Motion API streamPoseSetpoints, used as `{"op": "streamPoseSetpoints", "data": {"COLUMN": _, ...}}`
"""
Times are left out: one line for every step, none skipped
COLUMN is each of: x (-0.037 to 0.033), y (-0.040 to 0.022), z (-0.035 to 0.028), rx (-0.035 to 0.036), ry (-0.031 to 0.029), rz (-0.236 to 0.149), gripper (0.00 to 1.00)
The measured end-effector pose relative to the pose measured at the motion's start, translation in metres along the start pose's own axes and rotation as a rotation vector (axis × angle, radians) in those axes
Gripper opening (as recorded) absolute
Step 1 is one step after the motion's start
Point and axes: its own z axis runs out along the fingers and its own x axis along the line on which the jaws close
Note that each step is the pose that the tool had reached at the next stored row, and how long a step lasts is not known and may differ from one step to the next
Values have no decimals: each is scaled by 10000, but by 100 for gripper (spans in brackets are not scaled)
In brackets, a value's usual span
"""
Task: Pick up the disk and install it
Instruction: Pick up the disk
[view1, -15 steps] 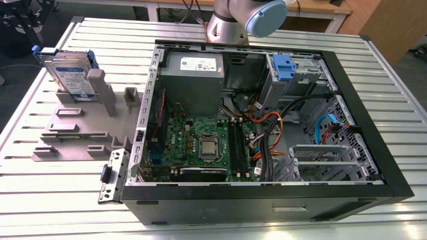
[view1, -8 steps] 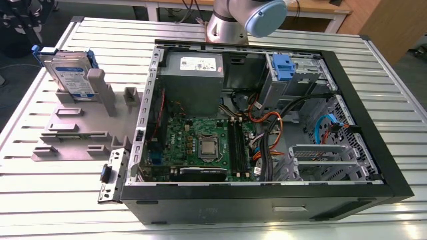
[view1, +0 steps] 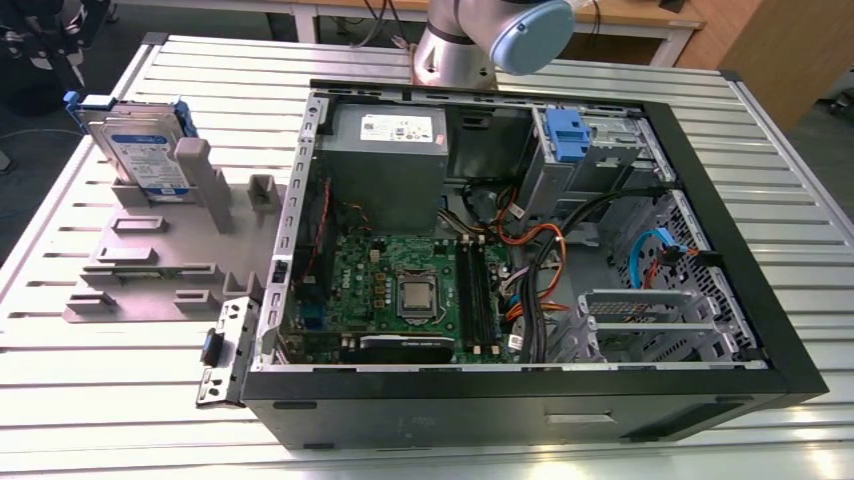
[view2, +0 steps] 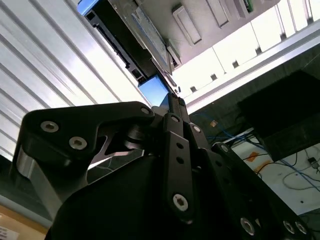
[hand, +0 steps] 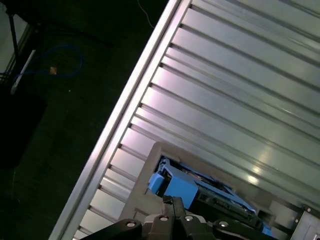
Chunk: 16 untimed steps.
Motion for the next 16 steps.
{"op": "streamPoseSetpoints", "data": {"x": 0, "y": 0, "z": 0, "rx": 4, "ry": 4, "rz": -103, "gripper": 11}}
{"op": "streamPoseSetpoints", "data": {"x": 0, "y": 0, "z": 0, "rx": 7, "ry": 8, "rz": -191, "gripper": 11}}
{"op": "streamPoseSetpoints", "data": {"x": 0, "y": 0, "z": 0, "rx": 10, "ry": 10, "rz": -266, "gripper": 11}}
{"op": "streamPoseSetpoints", "data": {"x": 0, "y": 0, "z": 0, "rx": 13, "ry": 14, "rz": -346, "gripper": 11}}
{"op": "streamPoseSetpoints", "data": {"x": 0, "y": 0, "z": 0, "rx": 15, "ry": 16, "rz": -420, "gripper": 11}}
{"op": "streamPoseSetpoints", "data": {"x": 0, "y": 0, "z": 0, "rx": 18, "ry": 19, "rz": -493, "gripper": 11}}
{"op": "streamPoseSetpoints", "data": {"x": 0, "y": 0, "z": 0, "rx": 21, "ry": 22, "rz": -562, "gripper": 11}}
{"op": "streamPoseSetpoints", "data": {"x": 0, "y": 0, "z": 0, "rx": 23, "ry": 24, "rz": -623, "gripper": 11}}
{"op": "streamPoseSetpoints", "data": {"x": 0, "y": 0, "z": 0, "rx": 25, "ry": 27, "rz": -672, "gripper": 11}}
{"op": "streamPoseSetpoints", "data": {"x": 0, "y": 0, "z": 0, "rx": 26, "ry": 28, "rz": -711, "gripper": 11}}
{"op": "streamPoseSetpoints", "data": {"x": 0, "y": 0, "z": 0, "rx": 28, "ry": 30, "rz": -757, "gripper": 11}}
{"op": "streamPoseSetpoints", "data": {"x": 0, "y": 0, "z": 0, "rx": 29, "ry": 31, "rz": -782, "gripper": 11}}
{"op": "streamPoseSetpoints", "data": {"x": 0, "y": 0, "z": 0, "rx": 29, "ry": 31, "rz": -792, "gripper": 11}}
{"op": "streamPoseSetpoints", "data": {"x": 0, "y": 0, "z": 0, "rx": 29, "ry": 31, "rz": -792, "gripper": 11}}
{"op": "streamPoseSetpoints", "data": {"x": 0, "y": 0, "z": 0, "rx": 29, "ry": 32, "rz": -796, "gripper": 11}}
{"op": "streamPoseSetpoints", "data": {"x": 0, "y": 0, "z": 0, "rx": 29, "ry": 32, "rz": -806, "gripper": 11}}
